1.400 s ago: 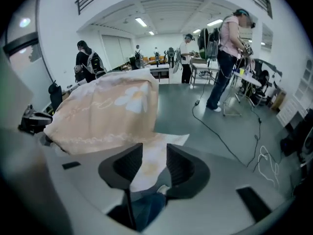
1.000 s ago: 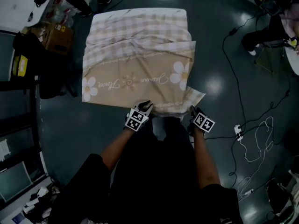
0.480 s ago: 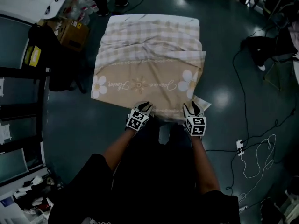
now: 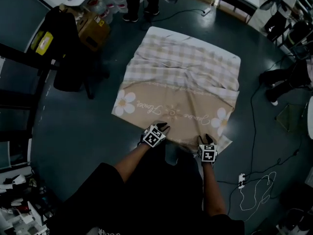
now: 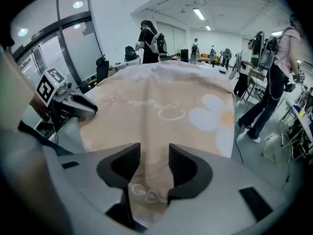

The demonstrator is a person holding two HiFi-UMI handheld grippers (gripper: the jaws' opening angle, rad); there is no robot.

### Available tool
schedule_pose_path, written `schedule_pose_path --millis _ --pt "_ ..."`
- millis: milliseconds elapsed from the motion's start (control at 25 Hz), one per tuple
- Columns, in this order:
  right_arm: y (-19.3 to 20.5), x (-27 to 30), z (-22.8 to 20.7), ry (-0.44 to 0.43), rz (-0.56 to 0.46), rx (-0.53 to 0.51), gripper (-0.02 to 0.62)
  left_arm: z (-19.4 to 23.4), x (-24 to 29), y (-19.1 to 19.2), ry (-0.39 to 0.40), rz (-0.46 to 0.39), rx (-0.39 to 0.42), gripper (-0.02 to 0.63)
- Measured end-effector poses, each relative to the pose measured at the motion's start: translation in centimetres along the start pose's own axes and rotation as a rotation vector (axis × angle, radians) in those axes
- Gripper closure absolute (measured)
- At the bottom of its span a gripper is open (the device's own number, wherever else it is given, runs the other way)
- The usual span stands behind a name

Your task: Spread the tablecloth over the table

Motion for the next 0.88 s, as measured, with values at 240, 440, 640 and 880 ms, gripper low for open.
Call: schedule_pose_path --millis 240,440,640,880 --pt "-7.5 2.1 5.6 0.024 -0.055 -0.002 0.397 5.2 -3.1 -1.8 0.132 -0.096 0.037 0.492" --pt "-13.0 8.6 13.2 -0.114 -0.024 -0.137 0.397 16.0 -5.6 -0.1 0.001 -0.048 -0.014 0.494" --pt "-15.8 10.7 16.6 -0.199 -0.064 -0.096 0.396 21.7 -8.1 0.0 -0.078 -0.052 -0.088 0.494" --pt "-21.9 13.5 21.4 -0.275 -0.113 -0.181 0.451 28.7 -11.0 -3.1 -0.092 -0.124 -0.149 0.554"
Point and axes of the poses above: the fingertips, and each gripper's own axes: x forward along the fingers, z to its left, y out of its underside, the point moved 3 cm from there along -x, backward along the fingers, and after that the axes turned 9 degrees about -y, right-handed, at the moved point
